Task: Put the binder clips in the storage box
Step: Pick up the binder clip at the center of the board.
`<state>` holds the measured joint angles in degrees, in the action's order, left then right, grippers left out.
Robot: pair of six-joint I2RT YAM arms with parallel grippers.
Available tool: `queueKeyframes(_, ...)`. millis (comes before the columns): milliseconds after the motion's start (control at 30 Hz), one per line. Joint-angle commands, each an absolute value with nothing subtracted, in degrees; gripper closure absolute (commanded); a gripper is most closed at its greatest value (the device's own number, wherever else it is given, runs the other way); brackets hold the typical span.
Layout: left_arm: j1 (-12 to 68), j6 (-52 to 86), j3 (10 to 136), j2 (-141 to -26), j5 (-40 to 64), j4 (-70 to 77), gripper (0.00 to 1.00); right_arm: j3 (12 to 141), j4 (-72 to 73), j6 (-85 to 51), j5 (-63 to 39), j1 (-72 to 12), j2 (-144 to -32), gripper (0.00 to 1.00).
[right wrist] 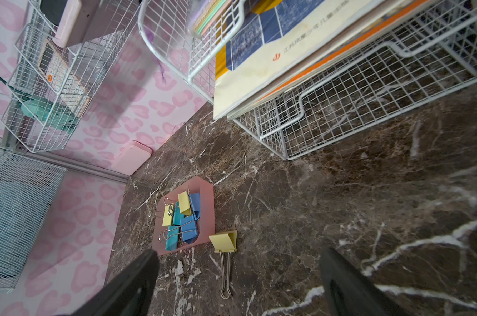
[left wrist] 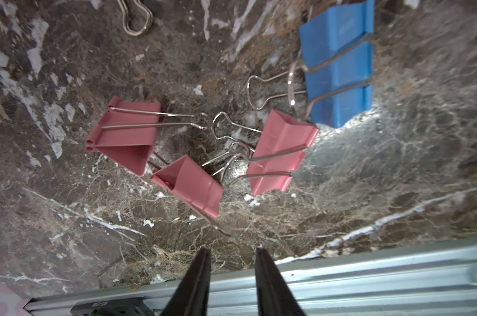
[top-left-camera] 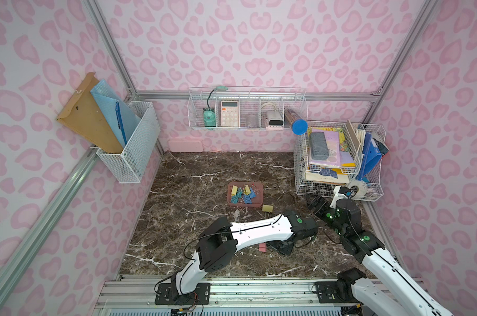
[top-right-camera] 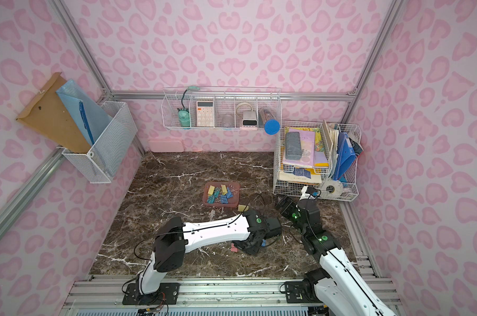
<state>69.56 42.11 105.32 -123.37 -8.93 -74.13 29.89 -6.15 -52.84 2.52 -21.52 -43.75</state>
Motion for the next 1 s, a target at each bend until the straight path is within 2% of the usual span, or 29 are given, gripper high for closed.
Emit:
queueKeyframes(0, 69.4, 44.2, 106.5, -124.7, -12.3, -79.6, 0.68, 30.3, -5.4, -53.1, 2.5, -21.5, -43.5, 0.05)
queueKeyframes(300, 69.4, 44.0, 108.0, -127.7, -12.1, -80.9, 0.7, 30.4, -5.8, -53.1, 2.7, -21.5, -42.7, 0.05)
queueKeyframes(533, 68.8, 44.3, 106.4, -126.8, -11.2, -79.8, 0.87, 30.3, -5.6, -53.3, 2.5, -21.5, -42.9, 0.05)
queueKeyframes(900, 67.9, 45.9, 105.0, -123.8, -13.1, -80.3, 1.0, 30.2, -5.4, -53.6, 2.2, -21.5, -43.3, 0.05)
queueKeyframes(967, 67.7, 46.4, 104.8, -122.4, -13.9, -80.5, 1.0, 30.1, -5.1, -53.7, 2.0, -21.5, -43.4, 0.05)
